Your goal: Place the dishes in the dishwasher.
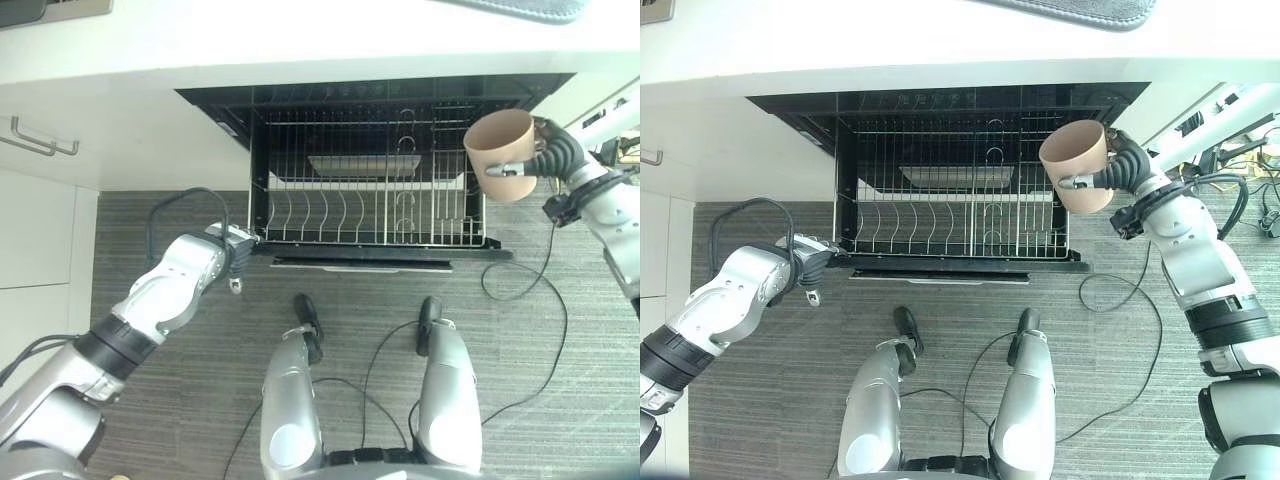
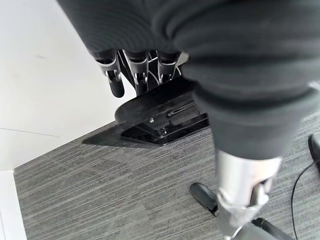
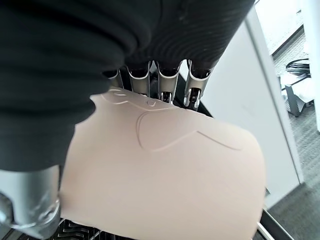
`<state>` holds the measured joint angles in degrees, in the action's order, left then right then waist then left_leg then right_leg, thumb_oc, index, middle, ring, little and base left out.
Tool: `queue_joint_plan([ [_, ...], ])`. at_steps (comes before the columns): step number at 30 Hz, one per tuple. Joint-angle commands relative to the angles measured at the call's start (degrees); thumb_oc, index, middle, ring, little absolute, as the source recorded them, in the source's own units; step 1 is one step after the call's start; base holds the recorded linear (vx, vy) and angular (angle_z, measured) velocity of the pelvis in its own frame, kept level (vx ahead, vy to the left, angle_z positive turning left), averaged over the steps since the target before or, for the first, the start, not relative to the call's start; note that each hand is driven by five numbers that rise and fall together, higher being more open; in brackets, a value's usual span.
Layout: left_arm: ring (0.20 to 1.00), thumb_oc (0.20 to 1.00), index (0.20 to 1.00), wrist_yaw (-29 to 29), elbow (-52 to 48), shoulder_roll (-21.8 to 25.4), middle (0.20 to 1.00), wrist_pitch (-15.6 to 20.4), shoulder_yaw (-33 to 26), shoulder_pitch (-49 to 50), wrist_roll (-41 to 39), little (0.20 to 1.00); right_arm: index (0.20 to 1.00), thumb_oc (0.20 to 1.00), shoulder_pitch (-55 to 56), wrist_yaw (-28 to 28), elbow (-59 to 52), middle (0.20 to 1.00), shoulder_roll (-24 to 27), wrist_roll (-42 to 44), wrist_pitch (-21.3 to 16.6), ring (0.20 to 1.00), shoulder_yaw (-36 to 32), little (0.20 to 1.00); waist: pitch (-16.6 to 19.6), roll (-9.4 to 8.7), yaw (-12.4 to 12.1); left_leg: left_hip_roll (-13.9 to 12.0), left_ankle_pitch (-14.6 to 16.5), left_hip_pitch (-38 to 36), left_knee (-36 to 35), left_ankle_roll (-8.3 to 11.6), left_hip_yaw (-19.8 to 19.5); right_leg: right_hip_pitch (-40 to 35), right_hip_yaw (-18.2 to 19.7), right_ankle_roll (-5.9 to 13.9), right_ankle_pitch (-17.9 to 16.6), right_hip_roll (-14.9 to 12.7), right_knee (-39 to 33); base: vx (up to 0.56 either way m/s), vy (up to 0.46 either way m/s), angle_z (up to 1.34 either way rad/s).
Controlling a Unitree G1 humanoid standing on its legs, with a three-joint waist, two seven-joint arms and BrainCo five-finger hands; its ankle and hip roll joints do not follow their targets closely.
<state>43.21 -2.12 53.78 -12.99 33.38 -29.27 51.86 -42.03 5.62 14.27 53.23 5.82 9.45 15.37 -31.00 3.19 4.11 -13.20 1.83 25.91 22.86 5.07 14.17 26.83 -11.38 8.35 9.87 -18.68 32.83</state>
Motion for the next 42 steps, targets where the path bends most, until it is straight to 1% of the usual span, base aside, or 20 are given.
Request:
queue_joint_plan([
  [1,1.0,1.0,1.0,6.33,-2.63,1.29,1.0,1.03,6.13,10.87,0.45,1.0,0.2,0.2,-6.26,-1.27,1.54,0.2,0.21,2.26,-1.13,0.2,-2.01,0.2,1.21,0.54,-2.1,-3.27,6.7,-1.96,0.94,2.28,-4.49,0.64,0.15,1.12,0.7,-1.61,-3.07,0.0,0.022,0.06],
  [7,1.0,1.0,1.0,8.67,-2.64,0.49,1.0,1.27,8.93,12.07,4.42,1.0,0.2,0.2,-12.67,-1.7,11.31,0.2,-2.52,5.3,0.74,0.2,0.75,0.2,1.21,1.97,-3.35,-2.53,7.0,-2.37,1.06,2.07,-4.85,0.37,-0.19,0.72,1.8,-1.98,-1.96,0.02,0.04,0.02],
  [14,1.0,1.0,1.0,8.86,-2.05,-1.73,1.0,0.12,11.93,13.0,5.01,1.0,0.2,0.2,-18.11,-3.63,20.8,0.2,-6.22,8.04,4.45,0.2,2.52,0.2,1.21,3.44,-4.68,-1.78,6.67,-2.35,0.9,1.87,-5.16,0.35,-0.89,0.39,2.29,-2.79,-1.14,0.01,0.05,0.01],
  [16,1.0,1.0,1.0,9.27,-1.75,-2.11,1.0,0.24,12.39,13.33,5.31,1.0,0.2,0.2,-18.77,-3.88,22.94,0.2,-6.78,8.84,4.8,0.2,2.65,0.2,1.21,3.7,-4.9,-1.68,6.65,-2.34,0.98,1.87,-5.2,0.27,-1.01,0.34,2.41,-2.96,-0.95,0.02,0.046,0.06],
  [18,1.0,1.0,1.0,9.36,-0.79,-3.08,1.0,-0.11,13.29,14.33,5.54,1.0,0.2,0.2,-19.75,-4.5,26.07,0.2,-8.16,9.14,6.25,0.2,3.01,0.2,1.21,4.2,-5.29,-1.57,6.59,-1.89,1.41,1.88,-5.37,0.8,-1.08,0.26,2.47,-3.36,-0.27,0.03,0.069,0.05],
  [19,1.0,1.0,1.0,9.13,-0.63,-3.22,1.0,-0.34,13.5,14.46,5.51,1.0,0.2,0.2,-19.84,-4.72,26.62,0.2,-8.37,9.21,6.38,0.2,3.12,0.2,1.21,4.28,-5.35,-1.56,6.59,-1.77,1.52,1.88,-5.38,0.89,-1.08,0.23,2.5,-3.43,-0.15,0.02,0.059,0.04],
  [27,1.0,1.0,1.0,3.93,3.85,-5.86,1.0,-1.02,15.47,15.14,4.82,1.0,0.2,0.2,-19.4,-9.1,34.39,0.2,-11.16,11.68,8.51,0.2,3.39,0.2,1.21,5.32,-5.7,-1.37,6.36,-0.76,2.33,1.91,-5.69,1.81,-0.58,0.04,3.17,-3.81,1.56,0.01,0.03,0.0],
  [32,1.0,1.0,1.0,1.74,4.71,-6.38,1.0,-1.41,15.06,15.74,4.11,1.0,0.2,0.2,-17.61,-10.44,38.14,0.2,-11.71,12.24,9.33,0.2,3.18,0.2,1.21,5.9,-5.63,-1.6,6.31,-0.39,2.96,1.98,-5.69,2.36,-0.21,-0.05,3.48,-4.19,2.68,0.0,0.012,-0.01],
  [37,1.0,1.0,1.0,-2.07,5.32,-7.18,1.0,-3.45,14.7,15.2,2.69,1.0,0.2,0.2,-16.05,-11.85,42.59,0.2,-12.55,9.12,7.95,0.2,2.85,0.2,1.21,6.21,-5.66,-1.89,6.08,0.37,3.6,2.01,-5.86,3.15,0.14,-0.06,3.56,-4.49,3.63,0.0,0.0,0.0],
  [42,1.0,1.0,1.0,-3.72,5.28,-7.1,1.0,-4.84,13.32,14.28,0.14,1.0,0.2,0.2,-15.17,-13.65,44.76,0.2,-12.7,7.83,7.73,0.2,2.73,0.2,1.38,6.32,-5.65,-1.75,6.28,0.83,4.39,1.89,-6.41,3.61,0.75,-0.17,3.66,-4.42,4.3,0.0,-0.002,0.01],
])
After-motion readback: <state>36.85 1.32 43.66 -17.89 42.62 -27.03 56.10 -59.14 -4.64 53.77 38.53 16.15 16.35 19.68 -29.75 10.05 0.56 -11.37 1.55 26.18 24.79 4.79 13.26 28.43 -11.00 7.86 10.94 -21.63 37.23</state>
